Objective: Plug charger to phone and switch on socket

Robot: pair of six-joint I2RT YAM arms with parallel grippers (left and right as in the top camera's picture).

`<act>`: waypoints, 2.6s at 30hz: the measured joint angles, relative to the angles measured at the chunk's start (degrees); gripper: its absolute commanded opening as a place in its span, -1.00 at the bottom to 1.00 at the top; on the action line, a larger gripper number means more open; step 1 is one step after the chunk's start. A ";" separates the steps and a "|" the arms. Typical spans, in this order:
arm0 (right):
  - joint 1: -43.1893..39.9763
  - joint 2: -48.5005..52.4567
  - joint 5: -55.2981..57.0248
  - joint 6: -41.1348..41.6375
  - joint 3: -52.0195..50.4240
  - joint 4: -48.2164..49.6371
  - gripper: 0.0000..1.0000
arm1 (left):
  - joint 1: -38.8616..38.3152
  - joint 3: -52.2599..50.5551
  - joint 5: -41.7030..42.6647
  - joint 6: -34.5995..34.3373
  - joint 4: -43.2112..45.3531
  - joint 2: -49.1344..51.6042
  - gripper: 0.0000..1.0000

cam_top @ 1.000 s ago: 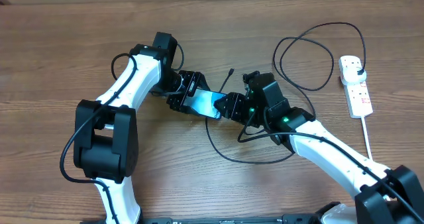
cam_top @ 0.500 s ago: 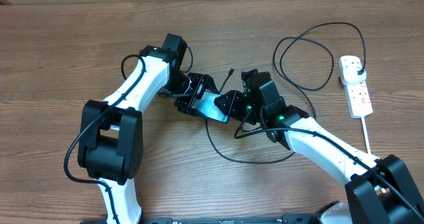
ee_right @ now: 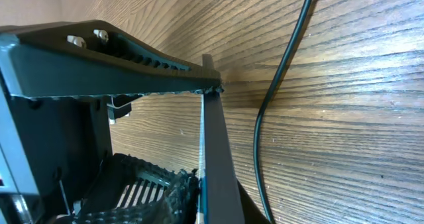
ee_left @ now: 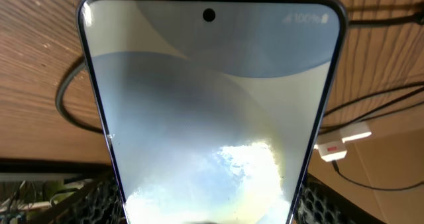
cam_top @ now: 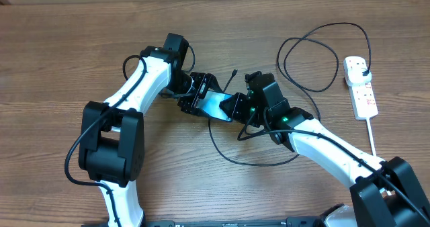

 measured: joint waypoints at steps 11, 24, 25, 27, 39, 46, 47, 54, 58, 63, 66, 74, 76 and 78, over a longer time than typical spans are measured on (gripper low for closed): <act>-0.02 0.00 0.46 0.68 0.00 0.20 -0.92 | 0.07 0.00 0.70 -0.02 0.22 0.00 0.42; -1.31 0.15 0.48 0.85 0.00 1.29 -0.92 | 0.09 0.11 0.92 -0.37 2.82 0.00 0.58; -1.79 0.15 0.42 0.59 0.00 1.40 -0.93 | 0.04 0.11 1.03 -0.33 3.93 0.00 0.61; -2.69 0.15 0.15 0.13 0.00 1.57 -0.93 | -0.09 0.11 1.07 -0.17 5.46 0.00 0.75; -11.45 0.15 -2.58 3.10 1.38 0.50 -0.93 | -0.31 0.42 1.38 5.70 16.96 0.00 1.00; -14.58 0.15 -3.37 10.34 7.61 -3.52 -0.93 | -0.31 0.52 7.63 11.47 30.64 0.00 0.63; -15.10 0.15 -3.10 10.91 9.51 -5.66 -0.93 | -0.31 0.52 8.57 12.26 33.11 0.00 0.49; -16.13 0.02 0.57 12.37 20.50 -12.68 -0.93 | 0.09 0.76 14.47 13.70 50.71 0.00 0.99; -16.15 -0.07 0.87 12.66 23.65 -14.75 -0.93 | 0.76 0.72 18.01 11.74 58.77 0.07 0.98; -17.29 -2.73 0.66 13.14 24.96 -15.52 -0.93 | 2.01 0.68 25.11 6.71 73.92 0.37 0.98; -18.97 -6.69 0.37 12.55 24.98 -17.38 -0.93 | 2.49 0.59 28.48 1.44 84.56 0.39 1.00; -22.71 -18.97 0.87 8.85 23.98 -21.99 -0.93 | 4.63 0.87 30.71 -14.67 108.10 0.37 1.00; -22.60 -21.94 0.87 9.07 21.46 -18.43 -0.93 | 4.74 0.87 30.97 -16.81 108.26 0.37 1.00; -22.60 -24.79 0.87 10.38 17.09 -12.37 -0.93 | 4.59 0.87 31.39 -17.88 108.02 0.37 1.00</act>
